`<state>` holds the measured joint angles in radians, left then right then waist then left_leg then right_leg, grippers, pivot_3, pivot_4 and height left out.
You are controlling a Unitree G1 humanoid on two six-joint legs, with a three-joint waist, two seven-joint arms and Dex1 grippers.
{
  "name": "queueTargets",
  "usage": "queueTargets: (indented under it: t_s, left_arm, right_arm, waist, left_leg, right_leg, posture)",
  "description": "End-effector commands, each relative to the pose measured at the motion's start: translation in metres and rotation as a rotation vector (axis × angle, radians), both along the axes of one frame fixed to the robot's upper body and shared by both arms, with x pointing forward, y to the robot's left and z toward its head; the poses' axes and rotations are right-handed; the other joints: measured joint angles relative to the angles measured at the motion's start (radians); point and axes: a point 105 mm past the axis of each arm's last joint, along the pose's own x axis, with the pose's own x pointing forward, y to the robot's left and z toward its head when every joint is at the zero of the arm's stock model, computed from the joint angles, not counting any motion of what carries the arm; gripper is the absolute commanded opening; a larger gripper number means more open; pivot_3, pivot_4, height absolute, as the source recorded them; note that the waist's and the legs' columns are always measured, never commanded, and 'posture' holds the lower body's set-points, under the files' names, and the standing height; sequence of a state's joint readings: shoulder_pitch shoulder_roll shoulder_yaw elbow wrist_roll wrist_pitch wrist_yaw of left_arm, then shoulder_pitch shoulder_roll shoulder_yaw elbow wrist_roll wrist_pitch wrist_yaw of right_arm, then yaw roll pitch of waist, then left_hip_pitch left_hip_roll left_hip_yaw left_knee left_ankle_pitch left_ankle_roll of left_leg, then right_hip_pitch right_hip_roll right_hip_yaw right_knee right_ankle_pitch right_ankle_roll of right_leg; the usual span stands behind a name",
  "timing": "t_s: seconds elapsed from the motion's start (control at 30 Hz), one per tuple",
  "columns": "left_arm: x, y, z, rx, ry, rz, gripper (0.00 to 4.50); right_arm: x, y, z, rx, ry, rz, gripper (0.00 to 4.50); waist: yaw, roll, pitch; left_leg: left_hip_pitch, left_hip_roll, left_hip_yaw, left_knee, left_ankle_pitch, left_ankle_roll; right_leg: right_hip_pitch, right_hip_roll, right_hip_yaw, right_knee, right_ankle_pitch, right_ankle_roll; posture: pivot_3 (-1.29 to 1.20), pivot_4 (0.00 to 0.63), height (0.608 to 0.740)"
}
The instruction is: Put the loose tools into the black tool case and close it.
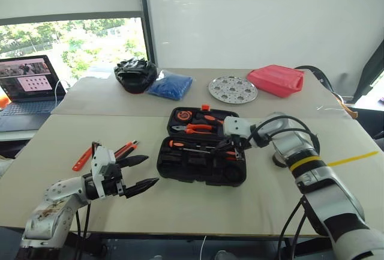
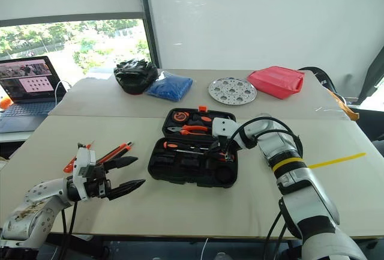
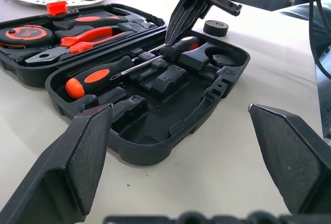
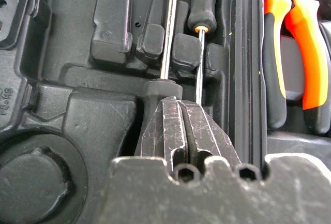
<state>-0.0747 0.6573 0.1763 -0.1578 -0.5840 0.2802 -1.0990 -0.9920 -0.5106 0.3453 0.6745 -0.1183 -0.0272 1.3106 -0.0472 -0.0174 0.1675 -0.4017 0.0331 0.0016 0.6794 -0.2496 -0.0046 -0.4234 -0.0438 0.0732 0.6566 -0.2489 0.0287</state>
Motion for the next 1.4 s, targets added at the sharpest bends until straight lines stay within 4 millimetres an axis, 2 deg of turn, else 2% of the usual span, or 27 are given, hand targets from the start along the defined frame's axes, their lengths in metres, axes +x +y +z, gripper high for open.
queueTargets:
  t_s: [0.03,0.33,0.43,0.5,0.63,0.73,0.83,0.9,0.93,0.97,1.03,1.1,1.2,1.27,1.4]
  left_arm:
    - [0.000,0.000,0.009,0.005,-0.055,0.005,4.50]
    - [0.001,0.000,0.007,0.007,-0.055,0.015,4.50]
    - [-0.001,0.002,0.006,0.011,-0.053,0.023,4.50]
    - [-0.003,0.008,0.005,0.021,-0.052,0.044,4.50]
    - [-0.012,0.032,0.003,0.042,-0.057,0.130,4.50]
    - [-0.021,0.060,-0.002,0.069,-0.048,0.235,4.50]
    - [-0.031,0.086,-0.007,0.065,-0.020,0.344,4.50]
    - [-0.040,0.108,-0.012,0.073,0.004,0.442,4.50]
    - [-0.046,0.123,-0.016,0.077,0.013,0.516,4.50]
    - [-0.052,0.137,-0.016,0.059,0.013,0.601,4.50]
    - [-0.065,0.157,-0.017,0.021,0.028,0.716,4.50]
    - [-0.077,0.166,-0.021,0.025,0.050,0.767,4.50]
    - [-0.096,0.183,-0.030,0.029,0.080,0.865,4.50]
    - [-0.106,0.192,-0.036,0.037,0.098,0.916,4.50]
    - [-0.114,0.201,-0.036,0.047,0.087,0.976,4.50]
  right_arm:
    - [-0.005,0.010,-0.008,-0.013,0.014,0.033,0.04]
    - [-0.008,0.014,-0.015,-0.031,0.018,0.045,0.04]
    - [-0.011,0.016,0.001,0.054,-0.021,0.083,0.04]
    - [-0.013,0.012,0.028,0.205,-0.035,0.060,0.04]
    - [-0.034,-0.011,0.061,0.436,-0.040,0.069,0.04]
    - [-0.043,-0.044,0.059,0.487,-0.082,-0.033,0.04]
    - [-0.060,-0.066,0.046,0.476,-0.058,-0.097,0.73]
    - [-0.072,-0.074,0.039,0.518,-0.055,-0.143,1.33]
    - [-0.078,-0.079,0.033,0.529,-0.087,-0.164,1.80]
    - [-0.086,-0.083,0.026,0.529,-0.110,-0.181,2.03]
    - [-0.103,-0.084,0.021,0.601,-0.172,-0.140,2.74]
    - [-0.119,-0.083,0.024,0.738,-0.206,-0.102,3.39]
    - [-0.133,-0.083,0.005,0.767,-0.108,-0.161,4.33]
    - [-0.141,-0.082,0.002,0.809,-0.061,-0.164,4.44]
    - [-0.145,-0.076,0.005,0.843,-0.146,-0.151,4.44]
  waist:
    - [-0.002,0.000,0.000]
    - [-0.012,-0.001,-0.001]
    - [-0.014,-0.001,-0.001]
    - [-0.014,-0.001,-0.001]
    - [-0.008,-0.001,0.000]
    - [0.002,-0.001,0.000]
    - [0.009,-0.001,0.000]
    - [0.010,-0.002,0.000]
    - [0.009,-0.002,0.000]
    - [0.007,-0.002,0.000]
    - [0.004,-0.004,-0.001]
    - [-0.002,-0.005,-0.001]
    - [0.002,-0.006,-0.001]
    - [0.004,-0.008,-0.003]
    - [0.006,-0.011,-0.003]
  left_leg:
    - [0.000,0.000,0.000,0.000,0.000,0.000]
    - [0.003,0.001,0.001,-0.001,0.000,0.000]
    - [0.003,0.001,0.000,-0.001,0.000,0.000]
    - [0.003,0.001,0.000,-0.001,0.000,0.000]
    - [-0.001,0.001,-0.001,-0.001,0.000,0.000]
    - [0.000,0.001,-0.003,-0.002,0.000,0.000]
    - [0.001,0.001,-0.001,-0.003,-0.001,0.000]
    - [0.000,0.001,0.000,-0.002,0.000,0.000]
    - [0.000,0.001,0.001,-0.002,0.000,0.000]
    - [0.001,0.001,0.001,-0.002,0.000,0.000]
    - [0.001,0.001,0.001,-0.002,0.000,0.000]
    - [0.002,0.003,0.001,-0.003,-0.001,0.000]
    - [0.003,0.002,0.003,-0.002,0.000,0.000]
    - [0.004,0.002,0.003,-0.002,0.000,0.000]
    - [0.004,0.003,0.003,-0.002,0.000,0.000]
  right_leg:
    - [0.000,0.000,0.000,0.000,0.000,0.000]
    - [0.001,0.000,0.000,0.001,0.000,-0.001]
    - [0.001,0.000,0.000,0.001,0.000,-0.001]
    - [0.001,0.000,0.000,0.001,0.000,-0.001]
    - [-0.001,-0.001,0.000,0.000,0.000,-0.001]
    - [0.000,-0.001,-0.002,-0.002,0.000,-0.001]
    - [0.002,-0.002,-0.002,-0.004,0.000,-0.001]
    - [0.002,-0.002,-0.002,-0.006,0.000,-0.001]
    - [0.002,-0.001,-0.002,-0.006,0.000,-0.001]
    - [0.002,-0.001,-0.002,-0.006,0.000,-0.001]
    - [0.002,0.000,-0.001,-0.005,0.000,-0.001]
    - [0.003,0.001,-0.001,-0.006,0.000,-0.001]
    - [0.004,0.000,0.000,-0.006,0.000,0.000]
    - [0.005,0.000,-0.001,-0.007,0.000,0.000]
    - [0.005,0.000,-0.001,-0.007,0.000,0.000]
  posture:
    - [0.00,0.150,0.740]
    - [0.00,0.150,0.740]
    - [0.00,0.150,0.740]
    - [0.00,0.150,0.740]
    - [0.00,0.150,0.740]
    - [0.00,0.150,0.740]
    - [0.00,0.150,0.740]
    - [0.00,0.150,0.740]
    - [0.00,0.150,0.740]
    - [0.00,0.150,0.740]
    - [0.00,0.150,0.740]
    - [0.00,0.150,0.740]
    - [0.00,0.150,0.740]
    - [0.00,0.150,0.740]
    - [0.00,0.150,0.740]
